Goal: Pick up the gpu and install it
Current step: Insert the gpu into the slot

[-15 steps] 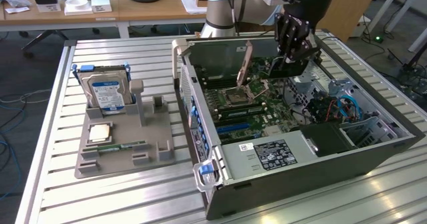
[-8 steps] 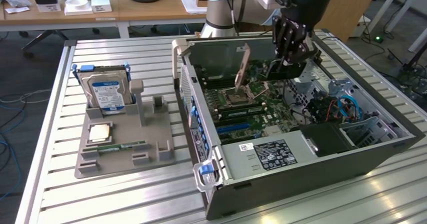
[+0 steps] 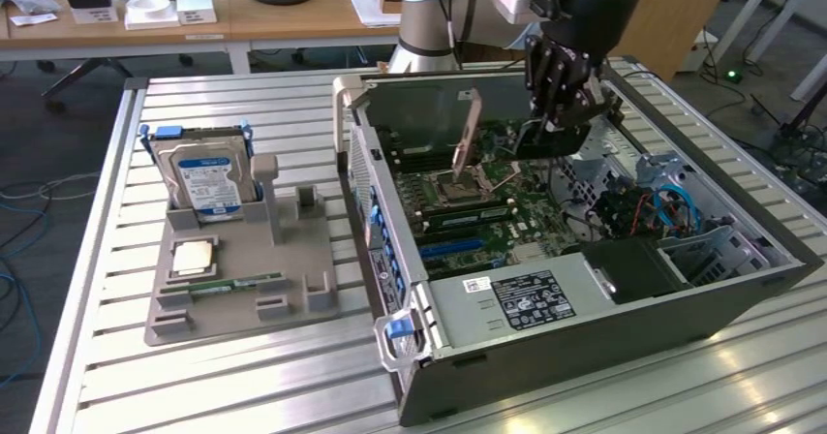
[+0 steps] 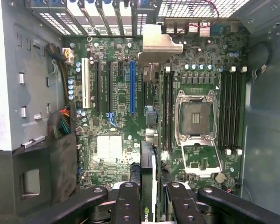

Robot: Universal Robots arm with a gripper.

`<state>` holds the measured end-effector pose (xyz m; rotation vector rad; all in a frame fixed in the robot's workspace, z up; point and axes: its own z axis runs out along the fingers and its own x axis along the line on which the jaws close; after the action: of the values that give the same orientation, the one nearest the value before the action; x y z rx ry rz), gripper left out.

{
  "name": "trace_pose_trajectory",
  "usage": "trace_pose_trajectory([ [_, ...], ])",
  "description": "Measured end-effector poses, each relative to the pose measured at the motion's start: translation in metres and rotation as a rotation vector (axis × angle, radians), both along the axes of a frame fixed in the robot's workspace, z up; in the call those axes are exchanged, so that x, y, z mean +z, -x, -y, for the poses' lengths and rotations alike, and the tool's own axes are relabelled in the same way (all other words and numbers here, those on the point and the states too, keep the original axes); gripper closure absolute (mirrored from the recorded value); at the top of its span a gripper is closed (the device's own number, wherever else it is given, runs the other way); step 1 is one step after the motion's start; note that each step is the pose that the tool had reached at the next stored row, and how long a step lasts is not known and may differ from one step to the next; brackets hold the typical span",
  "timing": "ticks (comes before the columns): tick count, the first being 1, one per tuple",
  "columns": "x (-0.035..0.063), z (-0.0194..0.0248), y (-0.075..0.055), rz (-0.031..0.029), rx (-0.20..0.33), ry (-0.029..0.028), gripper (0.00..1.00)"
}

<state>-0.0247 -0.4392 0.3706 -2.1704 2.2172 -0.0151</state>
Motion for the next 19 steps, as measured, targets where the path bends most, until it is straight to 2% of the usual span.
trace_pose_trajectory([
  [6,-0.0023,0.0068,0.001,0.0001,0.000,-0.0001,0.74],
  [12,-0.0025,0.0069,0.001,0.0000,0.000,0.0001,0.74],
  [19,-0.0120,0.0070,0.002,0.0001,0.001,0.0000,0.74],
])
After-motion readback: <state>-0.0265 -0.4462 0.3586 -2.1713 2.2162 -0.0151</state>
